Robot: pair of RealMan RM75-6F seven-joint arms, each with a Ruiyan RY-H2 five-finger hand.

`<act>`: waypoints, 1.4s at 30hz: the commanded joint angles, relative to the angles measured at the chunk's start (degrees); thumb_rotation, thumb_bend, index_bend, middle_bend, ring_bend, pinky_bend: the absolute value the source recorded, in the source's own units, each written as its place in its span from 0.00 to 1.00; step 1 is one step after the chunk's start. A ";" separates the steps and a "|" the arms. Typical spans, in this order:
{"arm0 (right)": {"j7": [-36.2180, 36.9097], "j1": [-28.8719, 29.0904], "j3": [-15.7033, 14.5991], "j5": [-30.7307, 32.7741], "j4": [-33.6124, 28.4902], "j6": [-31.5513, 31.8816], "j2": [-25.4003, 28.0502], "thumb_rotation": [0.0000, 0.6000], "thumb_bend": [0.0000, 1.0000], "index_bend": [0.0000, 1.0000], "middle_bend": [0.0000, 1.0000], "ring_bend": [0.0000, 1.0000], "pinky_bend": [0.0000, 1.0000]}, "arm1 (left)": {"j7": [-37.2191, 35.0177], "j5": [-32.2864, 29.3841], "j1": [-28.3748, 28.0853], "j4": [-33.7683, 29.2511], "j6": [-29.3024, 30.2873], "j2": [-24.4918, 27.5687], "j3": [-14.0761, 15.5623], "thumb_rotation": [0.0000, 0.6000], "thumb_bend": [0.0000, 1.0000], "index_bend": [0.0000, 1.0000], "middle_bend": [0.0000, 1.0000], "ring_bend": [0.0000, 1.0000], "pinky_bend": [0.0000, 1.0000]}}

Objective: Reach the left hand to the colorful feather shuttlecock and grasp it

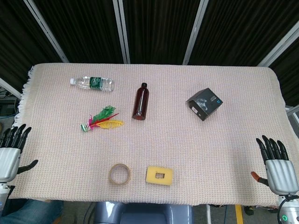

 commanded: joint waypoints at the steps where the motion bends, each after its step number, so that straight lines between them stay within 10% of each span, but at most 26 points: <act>1: 0.09 0.10 0.16 0.38 -0.18 -0.25 0.04 1.00 0.03 0.00 0.00 0.00 0.00 | -1.41 -0.36 -0.28 -0.68 -1.28 0.23 0.20 1.00 0.12 0.01 0.00 0.00 0.00; 10: -0.33 0.61 0.31 0.34 -0.09 -0.85 -0.35 1.00 0.03 0.00 0.00 0.00 0.00 | -7.72 -0.24 -2.18 3.58 -3.18 -2.14 -0.83 1.00 0.13 0.08 0.00 0.00 0.00; 21: -1.95 3.71 1.43 3.83 0.44 -6.66 -1.60 1.00 0.03 0.00 0.00 0.00 0.00 | -8.57 -2.93 -8.73 13.46 -6.85 -11.38 -6.07 1.00 0.27 0.40 0.00 0.00 0.00; 33: 5.12 4.78 1.99 3.81 1.20 -7.81 0.08 1.00 0.03 0.00 0.00 0.00 0.00 | -3.85 -7.18 -17.55 29.96 -12.19 -26.72 -10.55 1.00 0.31 0.36 0.00 0.00 0.00; 42: 6.70 7.13 2.74 6.49 3.68 -12.21 -0.52 1.00 0.03 0.00 0.00 0.00 0.00 | -13.05 -8.31 -25.34 42.43 -21.22 -34.82 -11.65 1.00 0.30 0.41 0.00 0.00 0.00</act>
